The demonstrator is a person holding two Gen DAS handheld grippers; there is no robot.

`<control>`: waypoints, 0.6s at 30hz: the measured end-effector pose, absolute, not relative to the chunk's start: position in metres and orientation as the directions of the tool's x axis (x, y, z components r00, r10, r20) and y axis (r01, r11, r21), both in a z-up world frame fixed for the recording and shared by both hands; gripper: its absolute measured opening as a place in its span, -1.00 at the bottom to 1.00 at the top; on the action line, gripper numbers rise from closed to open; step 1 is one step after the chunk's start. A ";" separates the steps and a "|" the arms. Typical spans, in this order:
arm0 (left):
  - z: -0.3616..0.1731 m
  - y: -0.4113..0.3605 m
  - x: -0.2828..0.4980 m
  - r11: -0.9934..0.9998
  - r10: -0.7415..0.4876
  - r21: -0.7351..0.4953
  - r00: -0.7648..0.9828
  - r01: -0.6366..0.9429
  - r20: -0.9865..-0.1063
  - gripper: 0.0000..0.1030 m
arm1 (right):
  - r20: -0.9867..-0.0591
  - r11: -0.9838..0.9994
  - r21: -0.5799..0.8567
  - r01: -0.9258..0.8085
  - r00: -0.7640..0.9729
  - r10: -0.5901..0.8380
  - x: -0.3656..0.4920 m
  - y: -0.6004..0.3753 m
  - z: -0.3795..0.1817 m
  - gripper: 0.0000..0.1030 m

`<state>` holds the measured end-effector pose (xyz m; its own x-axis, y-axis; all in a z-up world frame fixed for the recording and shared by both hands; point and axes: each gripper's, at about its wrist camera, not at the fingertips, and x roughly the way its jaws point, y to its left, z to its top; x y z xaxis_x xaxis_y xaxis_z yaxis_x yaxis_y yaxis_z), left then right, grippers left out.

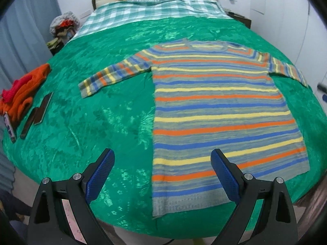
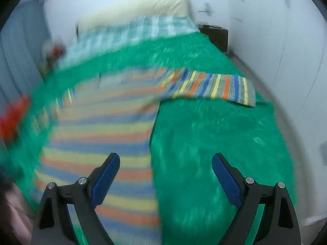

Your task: Fold small clothes

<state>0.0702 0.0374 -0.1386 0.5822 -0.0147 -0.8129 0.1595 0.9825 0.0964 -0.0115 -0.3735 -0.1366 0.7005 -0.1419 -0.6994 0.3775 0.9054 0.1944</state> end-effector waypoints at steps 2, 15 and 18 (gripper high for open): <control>-0.142 0.043 0.071 0.986 -0.008 0.090 0.578 0.141 -0.816 0.86 | -0.674 0.822 0.311 0.477 0.721 -0.163 -0.010 -0.450 -0.140 0.75; -0.186 0.058 0.089 0.995 0.053 0.083 0.458 0.046 -0.887 0.86 | -0.750 0.578 0.550 0.602 0.661 0.025 0.072 -0.639 -0.207 -0.15; -0.189 0.059 0.091 0.996 0.056 0.080 0.455 0.035 -0.889 0.86 | -0.793 0.666 0.447 0.597 0.609 -0.013 0.084 -0.630 -0.199 -0.90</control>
<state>0.0908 0.0591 -0.1890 0.4549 0.0558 -0.8888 0.0347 0.9962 0.0803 0.0842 -0.6295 -0.1993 0.6087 -0.0133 -0.7933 0.5968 0.6664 0.4468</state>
